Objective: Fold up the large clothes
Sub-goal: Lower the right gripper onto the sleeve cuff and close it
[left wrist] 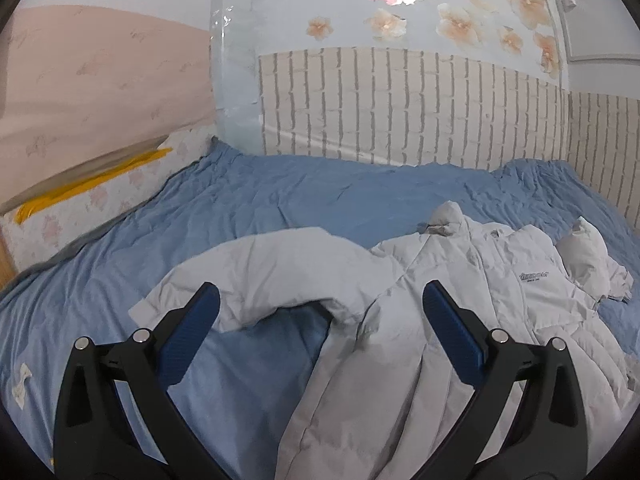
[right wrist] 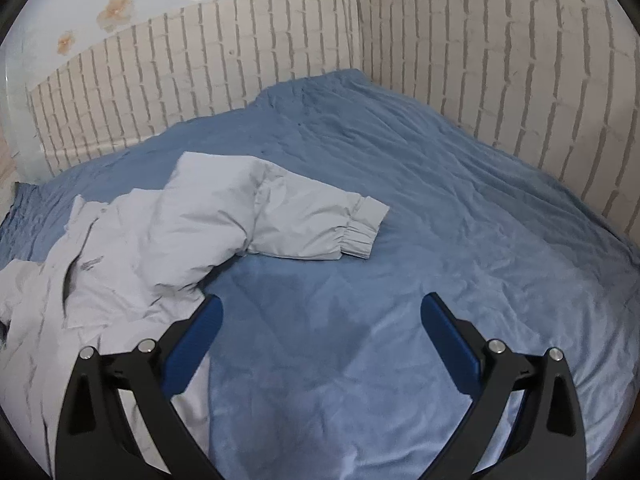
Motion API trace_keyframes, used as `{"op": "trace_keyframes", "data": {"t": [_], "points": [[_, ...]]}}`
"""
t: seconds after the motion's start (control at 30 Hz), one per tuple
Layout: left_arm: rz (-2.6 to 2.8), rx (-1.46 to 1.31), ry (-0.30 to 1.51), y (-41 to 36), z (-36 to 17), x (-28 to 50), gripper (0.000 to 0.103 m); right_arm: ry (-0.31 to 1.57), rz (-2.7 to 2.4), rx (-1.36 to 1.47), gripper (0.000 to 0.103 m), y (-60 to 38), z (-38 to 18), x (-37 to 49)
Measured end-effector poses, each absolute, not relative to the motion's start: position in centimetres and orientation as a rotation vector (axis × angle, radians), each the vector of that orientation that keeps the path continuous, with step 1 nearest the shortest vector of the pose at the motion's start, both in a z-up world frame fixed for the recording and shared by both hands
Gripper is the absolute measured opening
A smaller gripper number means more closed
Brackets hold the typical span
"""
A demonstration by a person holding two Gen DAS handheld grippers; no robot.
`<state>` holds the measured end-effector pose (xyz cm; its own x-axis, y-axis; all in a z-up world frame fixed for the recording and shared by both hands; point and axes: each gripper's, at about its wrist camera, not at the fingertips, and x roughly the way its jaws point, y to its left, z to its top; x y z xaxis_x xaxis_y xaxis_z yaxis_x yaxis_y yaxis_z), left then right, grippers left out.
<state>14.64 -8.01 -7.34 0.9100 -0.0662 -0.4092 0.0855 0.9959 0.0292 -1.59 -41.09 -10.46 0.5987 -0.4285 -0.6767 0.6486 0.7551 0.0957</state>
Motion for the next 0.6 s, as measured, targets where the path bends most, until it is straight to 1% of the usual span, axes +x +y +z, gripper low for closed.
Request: {"op": "trace_keyframes", "data": {"t": [0.3,0.5,0.6], "points": [[-0.079,0.03,0.448,-9.1,-8.5,18.9,0.1,0.742,-0.665,0.335,0.099,-45.5,-13.1,3.6],[-0.054,0.017,0.467,-8.8,-9.6,21.6,0.1,0.803,-0.647,0.346,0.099,-48.2,-16.8,9.0],[-0.034,-0.004,0.481,-8.2,-10.1,22.9,0.1,0.815,-0.624,0.419,0.099,-49.3,-18.7,11.7]]}}
